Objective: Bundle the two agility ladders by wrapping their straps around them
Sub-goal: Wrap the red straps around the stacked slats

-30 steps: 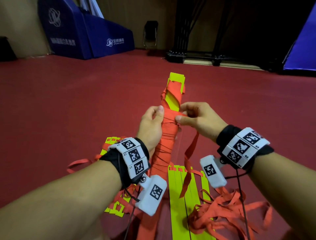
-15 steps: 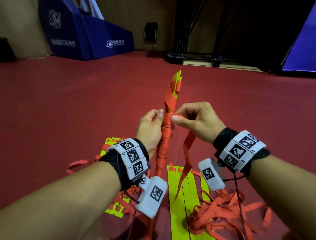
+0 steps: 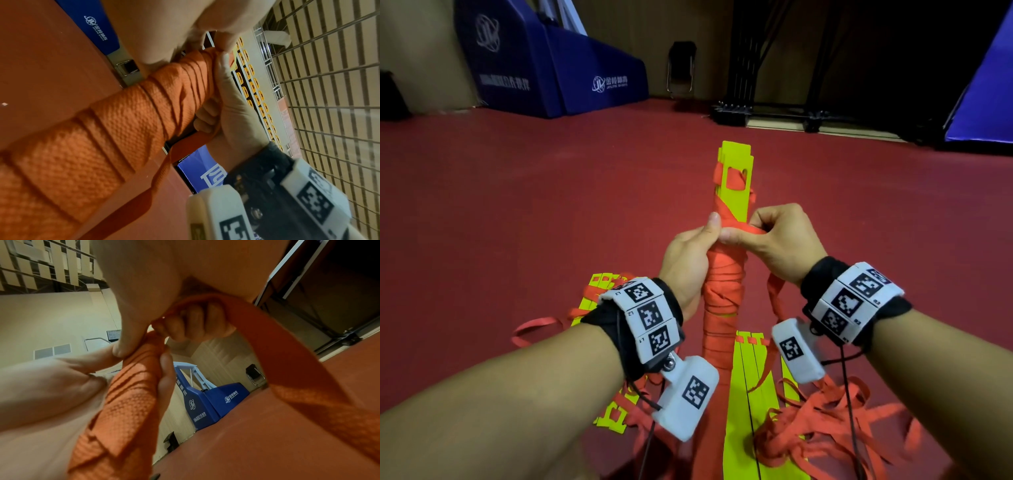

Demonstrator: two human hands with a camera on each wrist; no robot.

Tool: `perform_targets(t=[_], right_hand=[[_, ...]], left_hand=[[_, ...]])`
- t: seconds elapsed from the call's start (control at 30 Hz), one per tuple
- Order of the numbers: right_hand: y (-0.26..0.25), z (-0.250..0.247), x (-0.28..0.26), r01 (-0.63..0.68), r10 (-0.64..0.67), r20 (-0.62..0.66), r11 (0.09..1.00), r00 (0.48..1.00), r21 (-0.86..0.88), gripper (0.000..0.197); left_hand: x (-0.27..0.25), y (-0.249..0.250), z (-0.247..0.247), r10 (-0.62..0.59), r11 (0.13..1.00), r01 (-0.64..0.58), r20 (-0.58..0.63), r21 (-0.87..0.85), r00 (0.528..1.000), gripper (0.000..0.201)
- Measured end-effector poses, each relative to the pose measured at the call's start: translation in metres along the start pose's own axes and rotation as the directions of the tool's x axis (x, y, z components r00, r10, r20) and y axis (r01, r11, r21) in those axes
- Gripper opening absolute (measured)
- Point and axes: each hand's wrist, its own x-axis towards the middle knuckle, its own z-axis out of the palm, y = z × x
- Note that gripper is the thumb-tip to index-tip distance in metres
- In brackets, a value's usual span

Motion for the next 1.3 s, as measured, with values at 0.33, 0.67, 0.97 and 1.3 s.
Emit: perform_targets(t=[0.33, 0.67, 0.97, 1.3], right_hand=[[0.002, -0.004, 0.0, 0.087, -0.123, 0.173, 0.976, 0.977, 0.201, 0.019], [-0.002, 0.007, -0.004, 0.05, -0.107, 0.191, 0.958, 0.976, 0.284, 0.02], [-0.009, 0.015, -0.006, 0.046, -0.112, 0.161, 0.929, 0.981, 0.367, 0.027], [-0.018, 0.017, 0.005, 0.01, -0.031, 0.076, 0.965, 0.997, 0.262, 0.025]], left_hand=[[0.006, 0.003, -0.009, 0.045, 0.999, -0.047, -0.08, -0.019, 0.996, 0.039], [0.008, 0.003, -0.008, 0.046, 0.999, -0.046, -0.155, 0.003, 0.987, 0.039], [0.004, 0.005, -0.003, -0.023, 0.99, 0.044, -0.15, 0.137, 0.988, 0.04], [0.01, 0.01, -0.006, -0.045, 0.993, 0.06, -0.143, 0.103, 0.989, 0.056]])
